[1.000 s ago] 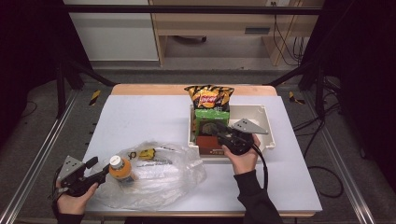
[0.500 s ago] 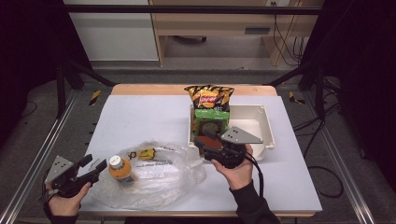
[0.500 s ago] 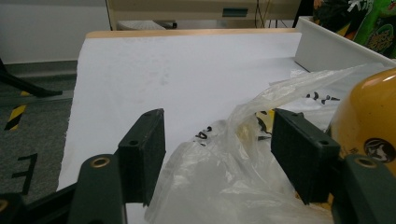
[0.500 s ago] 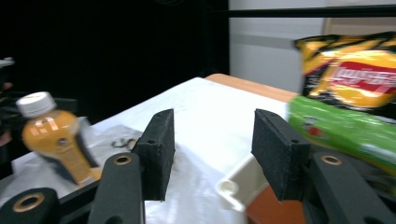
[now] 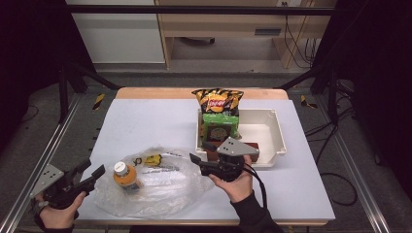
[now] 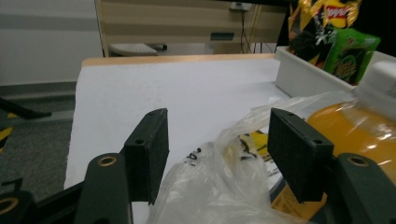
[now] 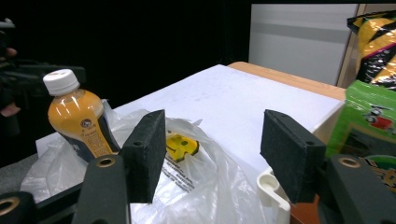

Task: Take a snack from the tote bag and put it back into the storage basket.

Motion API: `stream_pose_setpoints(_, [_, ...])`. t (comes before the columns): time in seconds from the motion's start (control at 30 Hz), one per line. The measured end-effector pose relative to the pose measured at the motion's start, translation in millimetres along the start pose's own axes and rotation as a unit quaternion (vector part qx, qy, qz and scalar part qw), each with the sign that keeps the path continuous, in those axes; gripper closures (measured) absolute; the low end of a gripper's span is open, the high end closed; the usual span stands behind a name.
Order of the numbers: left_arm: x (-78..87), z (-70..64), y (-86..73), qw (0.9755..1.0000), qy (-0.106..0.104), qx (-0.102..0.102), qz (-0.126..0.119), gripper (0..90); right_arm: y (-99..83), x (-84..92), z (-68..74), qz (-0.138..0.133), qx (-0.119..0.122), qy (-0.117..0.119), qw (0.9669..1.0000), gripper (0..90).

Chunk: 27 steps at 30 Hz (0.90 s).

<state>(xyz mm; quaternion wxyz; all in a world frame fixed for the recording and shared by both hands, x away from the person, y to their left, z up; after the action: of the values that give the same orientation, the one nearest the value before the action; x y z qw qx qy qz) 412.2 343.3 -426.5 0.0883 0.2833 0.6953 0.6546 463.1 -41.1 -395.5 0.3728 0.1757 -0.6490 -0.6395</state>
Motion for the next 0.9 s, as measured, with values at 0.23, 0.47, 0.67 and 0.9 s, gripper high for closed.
stream_pose_setpoints(0.23, [9.8, -20.7, 17.7, 0.9993, -0.026, -0.020, -0.016, 32.5, -8.0, 17.5, -19.0, 0.002, -0.005, -0.029, 0.9996, 35.8])
stream_pose_setpoints(0.47, [2.7, -37.3, 14.4, 0.9979, -0.045, -0.042, 0.019, 22.0, -22.4, 34.1, -38.3, 0.007, -0.009, -0.055, 0.9984, 33.2])
stream_pose_setpoints(0.67, [-1.0, -49.9, 12.8, 0.9961, -0.057, -0.061, 0.029, 17.6, -25.7, 48.0, -49.9, -0.002, -0.010, -0.070, 0.9975, 32.6])
stream_pose_setpoints(0.9, [-14.4, -63.8, 5.4, 0.9941, -0.064, -0.071, 0.053, 17.1, -34.3, 53.7, -59.1, 0.006, -0.014, -0.085, 0.9962, 32.5])
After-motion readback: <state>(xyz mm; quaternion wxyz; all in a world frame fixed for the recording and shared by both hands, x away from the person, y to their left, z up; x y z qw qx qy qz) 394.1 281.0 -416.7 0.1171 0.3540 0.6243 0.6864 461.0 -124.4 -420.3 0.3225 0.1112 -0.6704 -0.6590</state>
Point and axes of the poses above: each handheld gripper's, and its own axes: x roughly backward along the jaws, y roughly out of its top, z roughly to its left, the point moved 5 cm from there along -x, roughly forward along the jaws, and after that the axes turned 5 degrees about -y, right-handed, at the moved point
